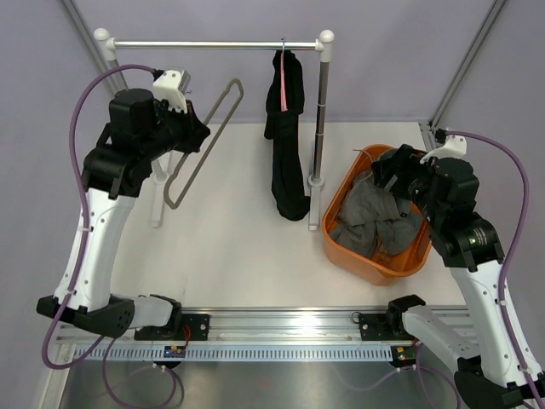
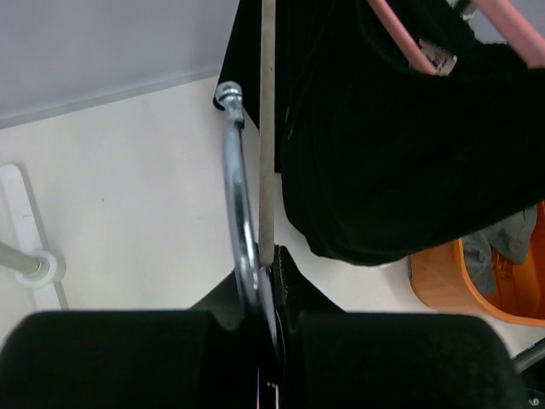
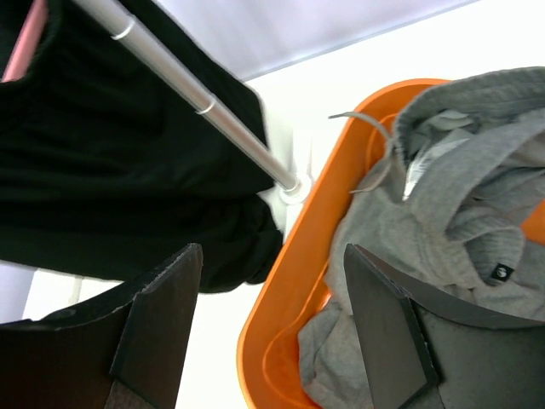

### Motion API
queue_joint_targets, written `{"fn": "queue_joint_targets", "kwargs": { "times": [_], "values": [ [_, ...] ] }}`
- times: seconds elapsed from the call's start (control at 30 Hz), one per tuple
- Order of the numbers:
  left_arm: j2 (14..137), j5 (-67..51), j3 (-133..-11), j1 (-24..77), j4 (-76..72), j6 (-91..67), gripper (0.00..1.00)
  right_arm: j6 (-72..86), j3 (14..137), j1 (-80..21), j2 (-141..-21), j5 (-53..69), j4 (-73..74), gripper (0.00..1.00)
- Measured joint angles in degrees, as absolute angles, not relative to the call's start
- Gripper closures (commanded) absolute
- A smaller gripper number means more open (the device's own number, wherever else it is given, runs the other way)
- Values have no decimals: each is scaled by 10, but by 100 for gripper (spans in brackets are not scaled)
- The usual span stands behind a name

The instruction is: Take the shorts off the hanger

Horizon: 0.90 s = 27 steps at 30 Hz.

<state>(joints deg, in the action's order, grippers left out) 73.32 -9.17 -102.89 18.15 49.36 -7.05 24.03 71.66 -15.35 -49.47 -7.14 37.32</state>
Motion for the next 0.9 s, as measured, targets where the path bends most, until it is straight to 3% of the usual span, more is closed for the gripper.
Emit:
{"fn": "queue_joint_targets", "kwargs": {
  "times": [0.5,0.9],
  "values": [
    [837,-223,-1087,121,410,-60,100,237,717,-154,-458,12,373,25],
    [903,-187,-1206,121,394,-62,100,226,717,-154,-463,37,371,26]
  ]
}}
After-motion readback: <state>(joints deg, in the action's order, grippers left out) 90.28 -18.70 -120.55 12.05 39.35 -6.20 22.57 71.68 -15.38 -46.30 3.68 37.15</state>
